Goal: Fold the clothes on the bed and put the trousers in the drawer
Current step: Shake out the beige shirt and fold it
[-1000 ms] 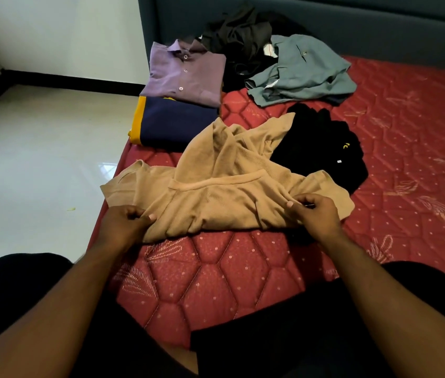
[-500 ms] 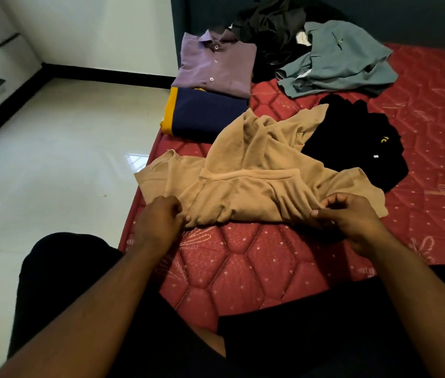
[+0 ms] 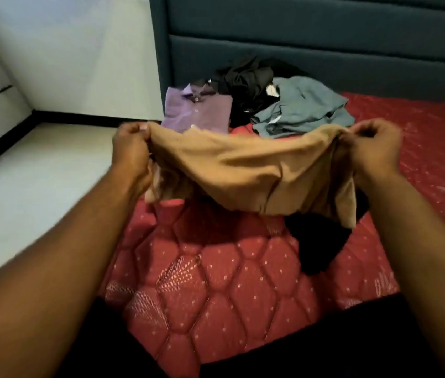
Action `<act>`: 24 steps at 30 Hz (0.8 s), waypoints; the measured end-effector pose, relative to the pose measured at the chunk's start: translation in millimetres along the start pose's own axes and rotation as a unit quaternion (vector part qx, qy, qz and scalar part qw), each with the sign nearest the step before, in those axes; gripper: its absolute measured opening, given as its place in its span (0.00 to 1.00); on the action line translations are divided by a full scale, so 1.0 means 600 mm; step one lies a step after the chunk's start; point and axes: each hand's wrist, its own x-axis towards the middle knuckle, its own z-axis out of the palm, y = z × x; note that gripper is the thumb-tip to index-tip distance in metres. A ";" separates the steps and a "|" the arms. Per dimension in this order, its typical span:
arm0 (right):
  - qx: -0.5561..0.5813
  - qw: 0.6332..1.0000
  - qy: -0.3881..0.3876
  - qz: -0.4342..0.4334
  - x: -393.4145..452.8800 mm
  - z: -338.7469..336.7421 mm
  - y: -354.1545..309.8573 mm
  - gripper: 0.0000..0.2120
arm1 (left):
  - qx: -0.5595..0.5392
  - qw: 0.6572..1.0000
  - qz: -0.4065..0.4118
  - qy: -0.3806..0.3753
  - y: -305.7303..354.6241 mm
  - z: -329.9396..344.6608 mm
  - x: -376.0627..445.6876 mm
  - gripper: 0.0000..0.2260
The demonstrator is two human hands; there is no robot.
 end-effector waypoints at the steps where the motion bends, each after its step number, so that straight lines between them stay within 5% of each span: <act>1: 0.022 1.000 0.006 -0.021 0.020 -0.012 -0.038 0.12 | 0.057 0.996 0.072 -0.013 0.028 0.011 0.014 0.07; 4: 0.021 0.989 -0.144 0.004 0.013 -0.027 -0.059 0.11 | 0.270 0.942 0.183 -0.082 0.037 0.013 0.013 0.05; 7: -0.123 0.947 -0.297 0.001 -0.074 -0.005 0.017 0.11 | 0.435 0.871 0.211 -0.086 -0.031 -0.018 -0.041 0.04; 9: -0.137 0.908 -0.397 0.018 -0.145 0.002 0.060 0.13 | 0.438 0.863 0.211 -0.137 -0.063 -0.038 -0.101 0.03; 12: -0.095 0.759 -0.643 0.031 -0.191 -0.006 0.051 0.06 | 0.330 0.866 0.082 -0.367 -0.039 -0.052 -0.155 0.04; 13: -0.084 0.746 -0.661 0.015 -0.174 -0.007 0.037 0.04 | 0.290 0.873 0.075 -0.386 -0.015 -0.048 -0.144 0.06; 15: -0.071 0.847 -0.526 -0.011 -0.101 0.003 0.016 0.04 | 0.231 0.929 0.098 -0.273 0.030 -0.029 -0.082 0.03; 17: -0.096 0.961 -0.260 -0.006 -0.003 0.011 0.000 0.07 | 0.234 0.959 0.131 -0.088 0.080 -0.009 -0.004 0.06; 19: -0.051 0.990 -0.125 0.030 0.064 0.004 -0.029 0.12 | 0.222 0.963 0.146 0.041 0.107 -0.001 0.047 0.08; 21: 0.017 0.991 -0.129 0.024 0.077 -0.008 -0.057 0.09 | 0.249 0.941 0.219 0.072 0.114 0.004 0.041 0.06; 24: 0.049 0.974 -0.220 -0.016 -0.002 -0.010 -0.066 0.04 | 0.232 0.936 0.264 -0.033 0.067 0.016 -0.049 0.01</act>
